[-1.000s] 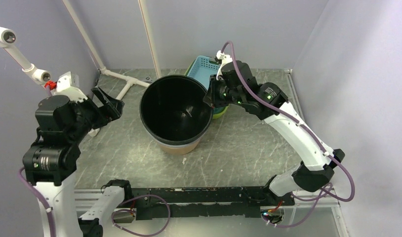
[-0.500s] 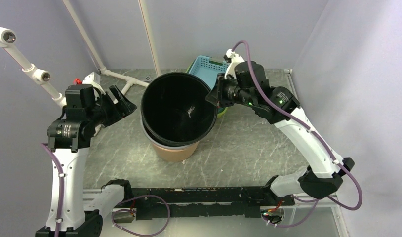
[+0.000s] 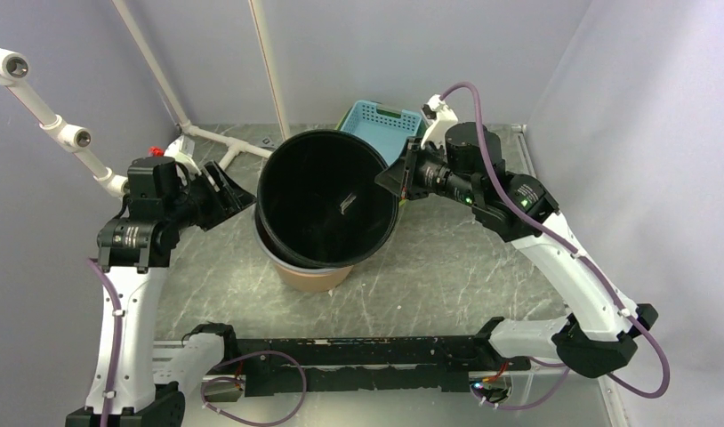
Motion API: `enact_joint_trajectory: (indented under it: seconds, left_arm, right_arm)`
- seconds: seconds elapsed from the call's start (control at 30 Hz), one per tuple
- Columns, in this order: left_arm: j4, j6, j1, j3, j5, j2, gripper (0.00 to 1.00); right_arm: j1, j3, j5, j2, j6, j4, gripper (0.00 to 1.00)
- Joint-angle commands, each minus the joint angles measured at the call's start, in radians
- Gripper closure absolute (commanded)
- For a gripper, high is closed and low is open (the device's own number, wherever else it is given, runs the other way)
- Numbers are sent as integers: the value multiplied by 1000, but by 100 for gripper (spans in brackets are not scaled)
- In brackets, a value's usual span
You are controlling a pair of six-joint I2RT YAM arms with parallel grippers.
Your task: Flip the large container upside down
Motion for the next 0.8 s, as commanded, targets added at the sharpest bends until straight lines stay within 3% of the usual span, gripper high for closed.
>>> enact_joint_trajectory:
  seconds: [0.0,0.43,0.77]
  left_arm:
    - [33,16,3,-17,61,27,38]
    - [5,67,3,-72,38,67,49]
    - [-28,72,2,-59,-55,84,53]
  right_arm:
    - [-5,8,-37,-60,70,237,100]
    - [-5,39,-76,-84,87,266,100]
    - [-5,42,-26,-154,53,253,100]
